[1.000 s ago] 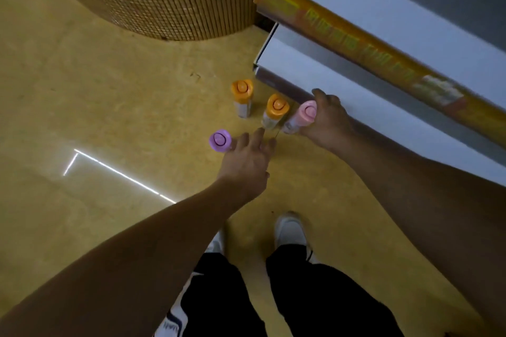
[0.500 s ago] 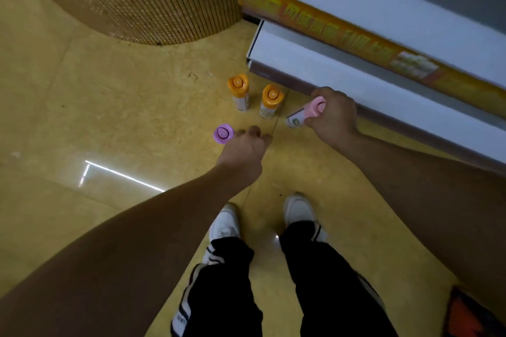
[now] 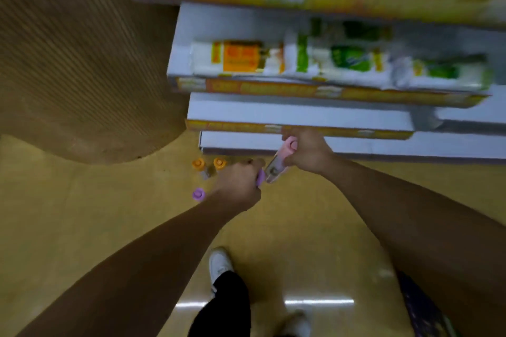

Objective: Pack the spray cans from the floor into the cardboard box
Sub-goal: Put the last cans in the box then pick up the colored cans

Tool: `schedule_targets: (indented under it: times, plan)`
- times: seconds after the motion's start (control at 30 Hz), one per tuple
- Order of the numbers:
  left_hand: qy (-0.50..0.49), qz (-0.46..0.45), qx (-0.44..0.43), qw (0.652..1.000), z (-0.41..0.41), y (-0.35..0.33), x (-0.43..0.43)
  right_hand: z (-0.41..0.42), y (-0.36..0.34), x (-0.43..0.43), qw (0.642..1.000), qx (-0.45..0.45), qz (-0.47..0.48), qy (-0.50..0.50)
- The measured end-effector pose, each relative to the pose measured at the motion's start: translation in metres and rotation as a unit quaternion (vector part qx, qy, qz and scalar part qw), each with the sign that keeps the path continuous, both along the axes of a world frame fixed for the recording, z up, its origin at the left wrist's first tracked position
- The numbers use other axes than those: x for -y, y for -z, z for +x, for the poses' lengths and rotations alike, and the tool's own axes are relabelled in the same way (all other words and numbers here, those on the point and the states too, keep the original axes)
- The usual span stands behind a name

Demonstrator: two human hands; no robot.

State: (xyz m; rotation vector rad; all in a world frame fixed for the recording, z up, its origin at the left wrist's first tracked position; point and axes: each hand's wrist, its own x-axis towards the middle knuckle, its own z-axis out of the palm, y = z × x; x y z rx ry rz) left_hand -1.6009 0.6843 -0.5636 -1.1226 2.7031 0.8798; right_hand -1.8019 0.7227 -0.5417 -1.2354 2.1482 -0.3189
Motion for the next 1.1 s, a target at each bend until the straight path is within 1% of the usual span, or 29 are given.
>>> schedule_targets:
  times: [0.2,0.27,0.37,0.43,0.6,0.73,0.87,0.93,1.1]
  plan:
    - [0.037,-0.080,-0.093,0.992,-0.052,-0.154,-0.039,-0.054,-0.163,-0.096,0.997,-0.064,-0.030,0.024]
    - [0.070,-0.121,-0.113,0.984,-0.072,-0.209,-0.060,-0.069,-0.219,-0.141,0.993,-0.098,-0.045,0.039]
    - [0.110,-0.185,-0.145,0.966,-0.102,-0.293,-0.101,-0.088,-0.301,-0.214,0.986,-0.137,-0.067,0.068]
    - [0.124,-0.209,-0.176,0.954,-0.124,-0.340,-0.131,-0.101,-0.349,-0.262,0.978,-0.161,-0.085,0.101]
    - [0.144,-0.260,-0.278,0.913,-0.183,-0.427,-0.214,-0.126,-0.447,-0.376,0.943,-0.208,-0.147,0.213]
    - [0.165,-0.224,-0.358,0.891,-0.222,-0.477,-0.287,-0.133,-0.503,-0.455,0.907,-0.248,-0.181,0.287]
    - [0.204,-0.192,-0.413,0.867,-0.263,-0.512,-0.347,-0.137,-0.538,-0.519,0.877,-0.274,-0.192,0.345]
    - [0.237,-0.182,-0.428,0.853,-0.283,-0.527,-0.373,-0.142,-0.550,-0.544,0.860,-0.291,-0.188,0.375]
    - [0.337,-0.170,-0.424,0.823,-0.342,-0.563,-0.437,-0.158,-0.566,-0.603,0.816,-0.308,-0.184,0.454]
